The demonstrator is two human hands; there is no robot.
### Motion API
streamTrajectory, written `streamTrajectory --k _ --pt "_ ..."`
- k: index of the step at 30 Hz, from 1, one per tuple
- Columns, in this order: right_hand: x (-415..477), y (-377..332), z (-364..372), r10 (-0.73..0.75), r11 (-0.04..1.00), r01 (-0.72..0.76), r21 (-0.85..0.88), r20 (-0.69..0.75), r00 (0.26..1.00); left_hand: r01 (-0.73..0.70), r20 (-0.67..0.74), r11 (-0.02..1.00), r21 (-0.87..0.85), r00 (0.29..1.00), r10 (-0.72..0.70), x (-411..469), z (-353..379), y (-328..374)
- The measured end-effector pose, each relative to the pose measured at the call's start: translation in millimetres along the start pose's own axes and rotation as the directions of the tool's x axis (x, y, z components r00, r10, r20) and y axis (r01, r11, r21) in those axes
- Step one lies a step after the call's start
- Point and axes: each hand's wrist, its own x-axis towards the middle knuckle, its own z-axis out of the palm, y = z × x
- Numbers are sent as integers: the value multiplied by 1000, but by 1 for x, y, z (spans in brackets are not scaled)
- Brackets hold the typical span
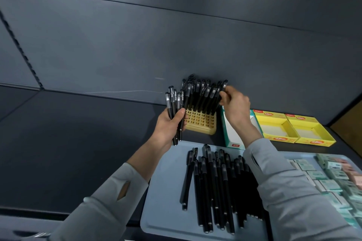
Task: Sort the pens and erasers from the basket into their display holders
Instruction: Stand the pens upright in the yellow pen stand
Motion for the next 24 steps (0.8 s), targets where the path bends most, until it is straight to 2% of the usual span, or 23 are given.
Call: streamTrajectory --k 5,9,15,24 --pt "-6 0 -3 -42 997 39 65 52 998 -10 9 999 -47 1000 11 0 3 -1" --pt "-6 6 -3 7 995 -8 95 18 1000 -11 28 997 -72 1000 13 -1 3 -3" --pt "-5 5 -1 17 998 -16 55 -18 1000 -23 2 996 -87 1000 24 -3 2 -1" --pt "-8 8 5 33 979 -51 200 89 995 -29 -34 995 -99 999 26 -3 -3 -1"
